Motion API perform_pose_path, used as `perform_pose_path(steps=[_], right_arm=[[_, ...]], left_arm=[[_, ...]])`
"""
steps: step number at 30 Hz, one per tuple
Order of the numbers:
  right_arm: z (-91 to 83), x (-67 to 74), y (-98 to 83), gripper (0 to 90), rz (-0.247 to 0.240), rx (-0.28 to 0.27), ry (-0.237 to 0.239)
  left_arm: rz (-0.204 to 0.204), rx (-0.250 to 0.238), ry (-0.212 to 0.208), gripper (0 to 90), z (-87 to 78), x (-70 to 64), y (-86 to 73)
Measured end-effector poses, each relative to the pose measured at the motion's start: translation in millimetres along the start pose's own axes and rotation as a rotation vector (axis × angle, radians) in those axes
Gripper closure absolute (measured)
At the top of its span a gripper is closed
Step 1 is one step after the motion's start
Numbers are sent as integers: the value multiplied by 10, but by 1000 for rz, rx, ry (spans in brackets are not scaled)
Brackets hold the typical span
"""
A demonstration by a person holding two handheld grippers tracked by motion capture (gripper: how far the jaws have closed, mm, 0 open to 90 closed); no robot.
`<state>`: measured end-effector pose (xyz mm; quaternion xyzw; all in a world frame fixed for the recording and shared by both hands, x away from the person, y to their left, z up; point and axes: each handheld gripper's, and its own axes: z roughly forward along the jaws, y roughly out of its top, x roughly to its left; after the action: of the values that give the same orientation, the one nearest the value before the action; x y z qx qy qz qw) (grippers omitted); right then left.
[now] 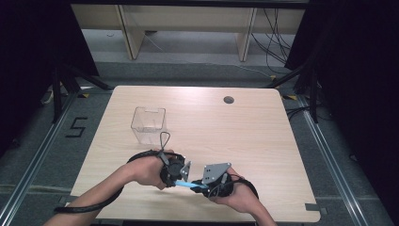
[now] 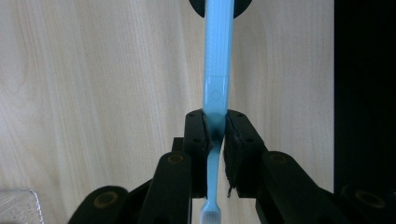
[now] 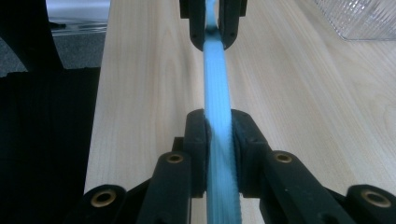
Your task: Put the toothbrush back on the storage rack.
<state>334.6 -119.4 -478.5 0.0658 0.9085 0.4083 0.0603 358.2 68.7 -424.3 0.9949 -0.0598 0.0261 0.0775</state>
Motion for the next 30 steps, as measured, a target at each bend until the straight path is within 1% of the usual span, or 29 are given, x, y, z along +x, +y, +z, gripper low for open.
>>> perform_pose_path(steps=[5, 7, 8, 9, 10, 11, 12, 13, 14, 15, 16, 17, 18, 19, 20, 21, 22, 23, 24, 25, 26, 27, 28, 29, 30], right_arm=[[-7, 2, 2, 788, -2, 5, 7], [-6, 13, -2, 789, 2, 4, 13], [-19, 12, -1, 789, 1, -2, 0], [-22, 16, -5, 789, 13, 0, 8], [-38, 9, -9, 789, 0, -1, -12], [-46, 4, -19, 789, 6, 0, -17], [-57, 10, -40, 789, 37, -2, -16], [-79, -7, -71, 789, 46, -7, -29], [-79, -7, -71, 789, 46, -7, -29], [-85, -19, -83, 789, 38, -10, -37], [-119, -31, -112, 789, 46, -18, -62], [-119, -31, -112, 789, 46, -18, -62], [-129, -34, -122, 789, 52, -22, -67], [-143, -30, -136, 789, 71, -27, -70], [-159, -42, -147, 789, 55, -33, -89], [-169, -38, -160, 788, 75, -35, -88], [-191, -24, -178, 789, 112, -39, -99], [-197, -42, -186, 789, 91, -51, -108], [-215, -39, -201, 789, 103, -56, -117], [-229, -41, -222, 789, 103, -68, -135], [-242, -41, -235, 789, 113, -74, -148], [-252, -43, -244, 789, 110, -82, -157], [-252, -43, -244, 789, 110, -82, -157], [-280, -40, -259, 788, 126, -97, -177], [-280, -40, -259, 788, 126, -97, -177]], left_arm=[[-1, -3, -9, 785, 7, 2, 3], [-12, -16, -7, 782, -7, 4, -6], [-19, -28, 2, 766, -14, 3, -13], [-28, -47, 16, 742, -30, 5, -25], [-34, -63, 36, 706, -51, 2, -41], [-39, -83, 68, 660, -84, -6, -66], [-54, -113, 91, 615, -110, -16, -91], [-68, -149, 106, 544, -137, -29, -121], [-69, -176, 121, 544, -160, -35, -147], [-93, -228, 144, 515, -187, -60, -195], [-108, -267, 163, 462, -206, -80, -236], [-120, -298, 176, 462, -215, -98, -268], [-139, -342, 190, 445, -223, -122, -312], [-148, -374, 203, 421, -236, -139, -361], [-162, -409, 212, 406, -241, -163, -406], [-187, -455, 232, 389, -236, -202, -458], [-196, -480, 239, 370, -233, -221, -490], [-221, -521, 250, 358, -218, -258, -536], [-214, -522, 257, 344, -220, -271, -569], [-255, -581, 276, 330, -190, -330, -631], [-275, -610, 281, 326, -176, -356, -660], [-302, -644, 283, 323, -159, -383, -685], [-302, -644, 283, 320, -159, -383, -685], [-350, -675, 265, 316, -116, -432, -733], [-350, -675, 265, 315, -116, -432, -733]])
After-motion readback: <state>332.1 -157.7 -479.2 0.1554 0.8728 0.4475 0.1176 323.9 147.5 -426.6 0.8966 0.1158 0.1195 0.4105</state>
